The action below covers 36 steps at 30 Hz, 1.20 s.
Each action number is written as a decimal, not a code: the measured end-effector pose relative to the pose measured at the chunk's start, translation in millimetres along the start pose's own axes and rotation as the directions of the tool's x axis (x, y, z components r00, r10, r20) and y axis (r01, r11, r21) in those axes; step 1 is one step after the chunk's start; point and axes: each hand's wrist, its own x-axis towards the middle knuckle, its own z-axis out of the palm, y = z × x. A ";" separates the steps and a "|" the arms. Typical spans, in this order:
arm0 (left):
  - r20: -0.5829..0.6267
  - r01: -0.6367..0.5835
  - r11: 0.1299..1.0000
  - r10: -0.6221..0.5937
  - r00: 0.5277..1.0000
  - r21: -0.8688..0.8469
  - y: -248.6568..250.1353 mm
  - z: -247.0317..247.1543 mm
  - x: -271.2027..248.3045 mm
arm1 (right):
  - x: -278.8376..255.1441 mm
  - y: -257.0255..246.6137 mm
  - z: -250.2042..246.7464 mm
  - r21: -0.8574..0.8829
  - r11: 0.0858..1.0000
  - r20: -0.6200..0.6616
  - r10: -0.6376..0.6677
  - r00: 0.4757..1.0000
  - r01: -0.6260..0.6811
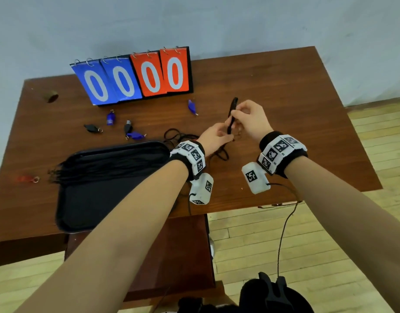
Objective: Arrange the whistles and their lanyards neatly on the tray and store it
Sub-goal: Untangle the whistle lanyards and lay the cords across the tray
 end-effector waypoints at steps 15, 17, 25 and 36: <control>-0.133 -0.118 0.963 0.087 0.987 -0.243 13.6 -78.9 -63.0 | -23.8 -73.2 -7.3 0.268 0.961 -0.255 0.003 0.967 0.067; -0.144 -0.086 0.964 0.050 0.988 -0.252 4.6 -94.2 -73.7 | -28.3 -73.7 -1.6 0.234 0.970 -0.291 0.011 0.957 0.060; 0.005 0.063 0.927 -0.066 0.998 -0.370 -12.1 -139.1 -124.1 | -68.1 -90.7 51.1 0.320 0.947 -0.089 0.038 0.995 -0.008; 0.269 0.188 0.761 -0.019 0.963 -0.620 -26.8 -147.1 -157.5 | -102.2 -113.1 127.9 0.327 0.945 0.097 -0.029 0.995 -0.005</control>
